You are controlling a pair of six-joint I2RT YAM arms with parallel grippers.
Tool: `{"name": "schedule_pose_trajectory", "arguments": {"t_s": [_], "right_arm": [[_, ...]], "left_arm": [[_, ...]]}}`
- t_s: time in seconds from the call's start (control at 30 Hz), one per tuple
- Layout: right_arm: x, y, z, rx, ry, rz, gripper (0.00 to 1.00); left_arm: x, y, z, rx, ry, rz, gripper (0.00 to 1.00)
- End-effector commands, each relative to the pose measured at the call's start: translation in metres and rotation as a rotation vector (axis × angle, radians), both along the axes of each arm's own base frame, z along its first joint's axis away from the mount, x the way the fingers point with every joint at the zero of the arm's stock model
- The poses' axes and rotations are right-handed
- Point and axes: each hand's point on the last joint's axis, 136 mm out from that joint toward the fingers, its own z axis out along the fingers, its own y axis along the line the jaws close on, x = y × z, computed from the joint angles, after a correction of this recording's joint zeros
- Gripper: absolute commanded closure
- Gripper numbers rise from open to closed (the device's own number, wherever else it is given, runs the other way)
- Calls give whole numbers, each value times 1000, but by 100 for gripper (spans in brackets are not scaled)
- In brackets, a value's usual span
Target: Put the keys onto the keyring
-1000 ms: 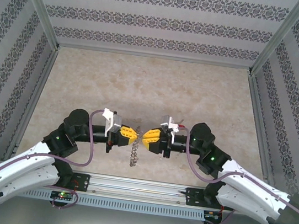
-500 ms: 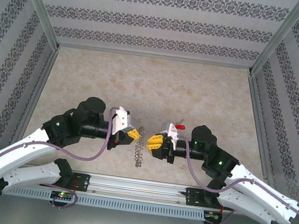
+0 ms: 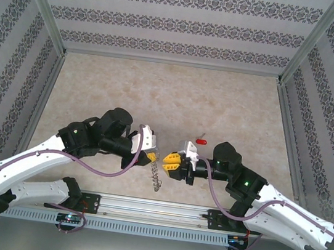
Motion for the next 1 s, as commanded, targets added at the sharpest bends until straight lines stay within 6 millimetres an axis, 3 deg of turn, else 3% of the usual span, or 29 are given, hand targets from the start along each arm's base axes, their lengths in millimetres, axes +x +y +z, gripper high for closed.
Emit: {"name": "schedule_pose_trajectory", "arguments": {"t_s": [0.0, 0.33, 0.73, 0.97], "right_arm": [[-3, 8, 12, 30, -37, 41, 76], [-1, 19, 16, 32, -47, 69, 76], [-1, 25, 7, 1, -30, 85, 80], [-1, 25, 3, -17, -30, 84, 93]], "left_arm": [[-6, 0, 10, -2, -37, -36, 100], [-9, -1, 5, 28, -32, -58, 100], [-9, -3, 5, 26, -42, -68, 100], [-9, -3, 6, 16, -46, -68, 100]]}}
